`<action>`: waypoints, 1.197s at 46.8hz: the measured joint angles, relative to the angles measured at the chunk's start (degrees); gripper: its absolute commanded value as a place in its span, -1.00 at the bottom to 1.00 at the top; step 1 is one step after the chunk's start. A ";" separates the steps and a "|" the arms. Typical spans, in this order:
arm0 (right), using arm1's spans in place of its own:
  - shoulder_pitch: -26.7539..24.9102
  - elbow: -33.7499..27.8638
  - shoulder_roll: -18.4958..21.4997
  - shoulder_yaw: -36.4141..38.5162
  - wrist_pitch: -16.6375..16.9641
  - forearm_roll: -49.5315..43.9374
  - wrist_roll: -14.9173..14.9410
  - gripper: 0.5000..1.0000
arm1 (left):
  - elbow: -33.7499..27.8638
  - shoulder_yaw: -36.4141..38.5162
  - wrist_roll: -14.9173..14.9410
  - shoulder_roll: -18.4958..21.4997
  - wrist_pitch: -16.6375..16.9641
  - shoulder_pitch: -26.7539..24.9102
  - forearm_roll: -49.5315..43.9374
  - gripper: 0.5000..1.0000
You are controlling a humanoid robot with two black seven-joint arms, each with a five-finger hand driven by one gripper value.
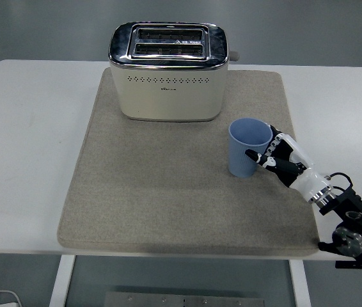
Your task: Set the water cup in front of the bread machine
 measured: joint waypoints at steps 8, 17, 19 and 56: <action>1.74 0.01 0.99 -0.17 -0.62 0.03 0.00 -1.00 | 0.00 0.00 0.03 0.00 -0.03 0.00 0.00 1.00; 3.96 0.04 4.58 -0.99 -2.30 0.03 0.00 -1.00 | -0.06 0.00 0.04 0.00 -0.05 0.00 -0.01 1.00; 4.30 0.03 4.99 -1.09 -2.72 -0.05 0.00 -1.00 | -0.07 0.00 0.04 0.00 -0.05 0.00 -0.01 1.00; 10.26 -6.14 17.44 -8.39 -10.01 -2.05 0.00 -1.00 | -0.08 0.00 0.06 0.00 -0.42 -0.01 0.06 1.00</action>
